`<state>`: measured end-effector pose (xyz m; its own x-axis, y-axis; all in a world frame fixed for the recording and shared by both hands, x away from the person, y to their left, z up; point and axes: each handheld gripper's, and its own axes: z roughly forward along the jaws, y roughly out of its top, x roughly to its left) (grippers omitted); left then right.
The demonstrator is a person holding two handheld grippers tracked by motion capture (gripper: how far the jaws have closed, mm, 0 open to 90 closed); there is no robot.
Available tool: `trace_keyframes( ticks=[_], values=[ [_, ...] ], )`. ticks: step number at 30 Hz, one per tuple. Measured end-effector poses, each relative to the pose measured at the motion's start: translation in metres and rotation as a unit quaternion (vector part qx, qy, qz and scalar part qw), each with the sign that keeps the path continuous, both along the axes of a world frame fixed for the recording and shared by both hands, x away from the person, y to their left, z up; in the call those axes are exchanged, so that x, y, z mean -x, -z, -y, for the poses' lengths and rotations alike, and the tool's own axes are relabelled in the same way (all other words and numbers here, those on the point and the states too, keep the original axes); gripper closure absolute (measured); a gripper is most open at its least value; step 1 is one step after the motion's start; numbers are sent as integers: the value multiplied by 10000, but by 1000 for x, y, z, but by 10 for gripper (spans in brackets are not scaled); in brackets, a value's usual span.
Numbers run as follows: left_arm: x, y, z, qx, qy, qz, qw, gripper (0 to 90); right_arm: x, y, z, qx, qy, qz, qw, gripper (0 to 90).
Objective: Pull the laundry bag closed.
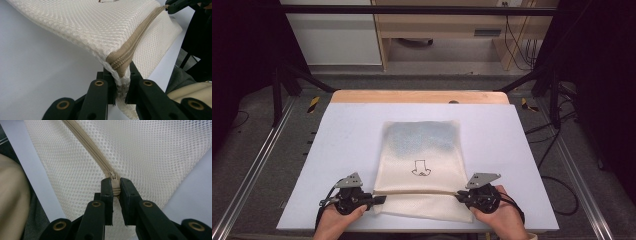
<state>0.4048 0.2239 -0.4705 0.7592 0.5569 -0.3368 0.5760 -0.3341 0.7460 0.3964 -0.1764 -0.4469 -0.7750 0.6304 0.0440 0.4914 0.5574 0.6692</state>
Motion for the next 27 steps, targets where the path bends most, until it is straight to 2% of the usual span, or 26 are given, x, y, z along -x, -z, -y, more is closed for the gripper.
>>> trace_keyframes(
  ticks=[20,27],
  values=[
    [0,1,1,7,-9,-29,10000,823,2,3,12,-49,152,-42,9999,817],
    [0,0,0,16,-17,-6,10000,824,3,5,17,36,250,-73,9997,817]
  ],
)
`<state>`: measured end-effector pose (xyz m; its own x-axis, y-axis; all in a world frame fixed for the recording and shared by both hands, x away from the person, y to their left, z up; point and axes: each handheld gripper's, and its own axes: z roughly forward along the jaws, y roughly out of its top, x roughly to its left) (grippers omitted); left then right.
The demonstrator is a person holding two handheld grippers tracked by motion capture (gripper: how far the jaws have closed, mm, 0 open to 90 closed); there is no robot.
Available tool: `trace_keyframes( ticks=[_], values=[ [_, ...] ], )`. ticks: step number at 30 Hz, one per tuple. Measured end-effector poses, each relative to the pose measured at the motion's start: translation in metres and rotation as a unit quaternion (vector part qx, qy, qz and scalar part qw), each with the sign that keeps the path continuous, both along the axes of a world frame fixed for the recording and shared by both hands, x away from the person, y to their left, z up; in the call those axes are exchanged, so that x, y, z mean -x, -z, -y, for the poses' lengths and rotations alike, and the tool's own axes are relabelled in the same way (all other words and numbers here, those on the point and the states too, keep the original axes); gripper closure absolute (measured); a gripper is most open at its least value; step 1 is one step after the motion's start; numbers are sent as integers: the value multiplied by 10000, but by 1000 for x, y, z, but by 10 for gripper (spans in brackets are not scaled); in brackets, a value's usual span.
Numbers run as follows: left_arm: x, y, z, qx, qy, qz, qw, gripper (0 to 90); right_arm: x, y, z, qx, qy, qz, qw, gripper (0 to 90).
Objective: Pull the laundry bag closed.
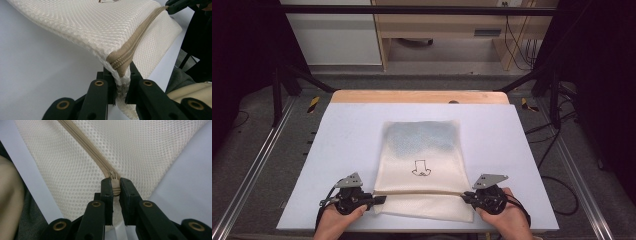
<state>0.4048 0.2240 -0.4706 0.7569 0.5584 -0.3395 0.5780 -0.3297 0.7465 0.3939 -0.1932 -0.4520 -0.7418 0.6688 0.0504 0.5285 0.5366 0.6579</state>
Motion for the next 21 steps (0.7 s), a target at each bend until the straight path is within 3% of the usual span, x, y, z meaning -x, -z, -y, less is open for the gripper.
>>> trace_keyframes(
  ticks=[16,21],
  values=[
    [1,-2,-1,10,-10,49,10000,825,2,0,9,0,161,-32,9999,818],
    [2,-2,1,-78,-8,76,9999,822,2,2,9,85,191,-69,9998,818]
  ],
)
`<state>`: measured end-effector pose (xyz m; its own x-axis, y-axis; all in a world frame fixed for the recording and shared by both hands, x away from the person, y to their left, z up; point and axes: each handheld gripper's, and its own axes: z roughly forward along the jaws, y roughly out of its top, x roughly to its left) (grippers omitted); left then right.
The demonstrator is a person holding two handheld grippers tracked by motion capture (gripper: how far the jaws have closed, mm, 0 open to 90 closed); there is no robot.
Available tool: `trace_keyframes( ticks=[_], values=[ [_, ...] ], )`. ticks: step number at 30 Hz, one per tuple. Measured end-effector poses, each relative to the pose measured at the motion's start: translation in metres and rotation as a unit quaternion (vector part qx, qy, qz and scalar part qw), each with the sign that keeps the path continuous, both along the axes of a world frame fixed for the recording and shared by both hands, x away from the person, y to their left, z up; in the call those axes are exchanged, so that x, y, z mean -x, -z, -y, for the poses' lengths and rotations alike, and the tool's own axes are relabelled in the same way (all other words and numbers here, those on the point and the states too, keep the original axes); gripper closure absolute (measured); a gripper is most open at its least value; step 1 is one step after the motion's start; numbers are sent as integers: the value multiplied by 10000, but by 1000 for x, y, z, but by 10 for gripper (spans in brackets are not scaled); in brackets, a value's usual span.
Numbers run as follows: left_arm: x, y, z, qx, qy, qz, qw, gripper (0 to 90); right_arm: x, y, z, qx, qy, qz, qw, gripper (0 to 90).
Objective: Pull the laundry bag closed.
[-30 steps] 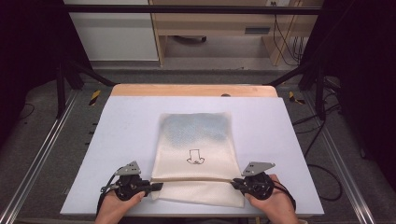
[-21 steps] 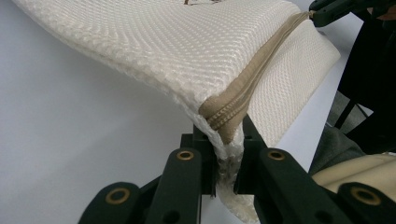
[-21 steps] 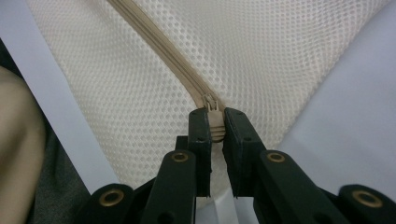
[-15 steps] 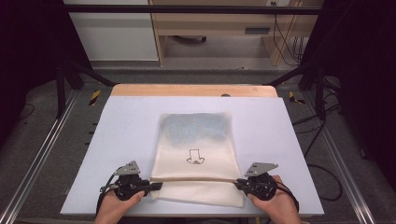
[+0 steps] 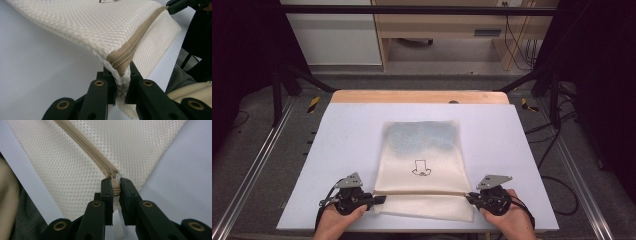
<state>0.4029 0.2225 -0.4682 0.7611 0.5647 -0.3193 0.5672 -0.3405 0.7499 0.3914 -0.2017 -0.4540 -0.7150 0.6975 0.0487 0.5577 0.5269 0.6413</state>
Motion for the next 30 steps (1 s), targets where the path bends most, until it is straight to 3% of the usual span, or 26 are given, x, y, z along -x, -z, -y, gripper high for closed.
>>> trace_keyframes(
  ticks=[4,6,9,11,15,19,22,25,27,28,29,30],
  values=[
    [4,-1,2,-127,-34,58,9999,795,0,2,-2,24,-19,-49,10000,817],
    [6,-2,3,-232,-152,153,9995,725,0,4,-2,-40,1,-54,10000,787],
    [12,-8,-1,-514,-574,387,9963,462,-1,4,-4,-133,94,37,9999,567],
    [16,-11,-6,-596,-770,566,9936,353,-1,1,-7,-232,150,90,9996,440],
    [19,-19,-19,-691,-1065,801,9887,202,-2,-10,-12,-335,473,500,9971,225],
    [14,-28,-28,-718,-1287,961,9844,112,-9,-29,-13,-564,759,816,9922,120],
    [5,-38,-30,-790,-1298,1047,9828,95,-17,-49,-13,-745,924,1034,9875,79],
    [-7,-53,-30,-791,-1272,1062,9830,74,-28,-69,-14,-711,1021,1193,9850,75],
    [-16,-65,-29,-811,-1303,1124,9817,63,-38,-81,-17,-748,1000,1309,9835,75],
    [-21,-70,-28,-880,-1327,1209,9798,46,-42,-87,-19,-802,1019,1404,9816,77],
    [-25,-75,-25,-1023,-1373,1317,9764,27,-47,-93,-22,-803,983,1446,9813,69],
    [-30,-80,-24,-1033,-1397,1380,9751,37,-51,-98,-24,-823,956,1480,9809,65]
  ],
)
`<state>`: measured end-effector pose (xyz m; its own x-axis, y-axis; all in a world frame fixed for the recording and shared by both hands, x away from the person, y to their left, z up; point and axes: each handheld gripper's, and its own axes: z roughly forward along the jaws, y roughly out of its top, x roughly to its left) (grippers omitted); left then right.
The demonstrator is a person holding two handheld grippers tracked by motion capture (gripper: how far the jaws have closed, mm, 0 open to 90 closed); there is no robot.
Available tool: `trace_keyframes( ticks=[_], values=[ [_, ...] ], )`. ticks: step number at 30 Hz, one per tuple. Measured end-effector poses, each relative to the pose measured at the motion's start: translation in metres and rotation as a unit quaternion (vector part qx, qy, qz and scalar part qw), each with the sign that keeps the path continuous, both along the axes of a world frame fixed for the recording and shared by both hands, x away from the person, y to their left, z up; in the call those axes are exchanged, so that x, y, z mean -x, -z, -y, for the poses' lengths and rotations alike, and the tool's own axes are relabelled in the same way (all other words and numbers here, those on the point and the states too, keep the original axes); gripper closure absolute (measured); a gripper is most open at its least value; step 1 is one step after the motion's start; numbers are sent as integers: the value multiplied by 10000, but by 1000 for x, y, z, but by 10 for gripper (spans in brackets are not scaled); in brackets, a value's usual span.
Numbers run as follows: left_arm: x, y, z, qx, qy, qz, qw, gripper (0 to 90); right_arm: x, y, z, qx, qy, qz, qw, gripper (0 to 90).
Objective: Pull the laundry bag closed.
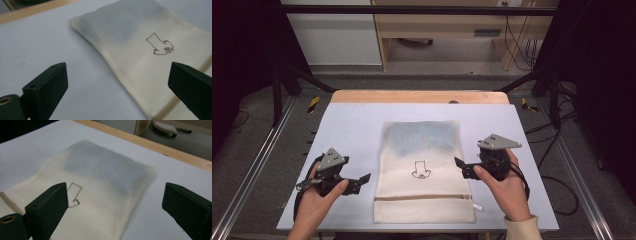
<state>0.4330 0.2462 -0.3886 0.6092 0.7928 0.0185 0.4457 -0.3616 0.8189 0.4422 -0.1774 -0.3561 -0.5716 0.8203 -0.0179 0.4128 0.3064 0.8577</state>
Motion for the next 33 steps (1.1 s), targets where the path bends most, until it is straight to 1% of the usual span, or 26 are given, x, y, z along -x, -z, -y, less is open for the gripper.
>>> trace_keyframes(
  ticks=[2,3,5,6,7,8,9,11,12,13,15,17,18,20,22,26,28,30,33],
  values=[
    [-9,-7,2,230,-36,15,9997,41,-7,-7,-5,-53,23,90,9999,69],
    [-13,-11,3,284,-48,46,9996,40,-10,-9,-7,-79,11,128,9999,69],
    [-16,-16,1,316,-98,184,9993,42,-13,-11,-12,-137,74,228,9996,88],
    [-16,-17,-1,328,-70,217,9992,40,-14,-11,-13,-124,68,254,9996,93],
    [-16,-17,-4,330,-52,208,9992,35,-14,-10,-14,-130,82,237,9996,94],
    [-16,-17,-8,334,-46,207,9992,36,-14,-9,-15,-112,75,284,9995,95],
    [-15,-16,-12,338,-91,246,9991,36,-14,-7,-15,-128,84,359,9992,100],
    [-12,-14,-20,65,-231,348,9991,34,-15,-2,-14,-88,93,373,9992,93],
    [-11,-12,-24,62,-310,390,9987,36,-16,0,-12,-69,117,351,9993,90],
    [-11,-10,-28,153,-375,416,9983,37,-16,1,-10,-40,135,375,9992,90],
    [-14,-5,-37,351,-419,327,9980,36,-17,4,-4,-167,198,474,9985,87],
    [-18,1,-45,190,-530,279,9980,33,-17,5,3,-219,269,517,9981,77],
    [-19,3,-49,182,-601,287,9976,37,-17,5,7,-231,336,590,9974,76],
    [-21,8,-59,307,-700,251,9968,41,-17,7,15,-256,424,616,9969,74],
    [-22,10,-68,380,-772,267,9959,41,-17,9,24,-250,522,619,9964,74],
    [-23,13,-80,509,-806,316,9949,41,-17,14,39,-254,715,606,9953,75],
    [-23,15,-84,524,-838,347,9945,41,-18,17,45,-239,783,549,9951,73],
    [-23,17,-87,529,-835,368,9944,42,-18,20,52,-215,910,568,9940,73],
    [-24,19,-92,514,-826,419,9944,42,-18,25,60,-222,994,520,9934,73]
  ],
)
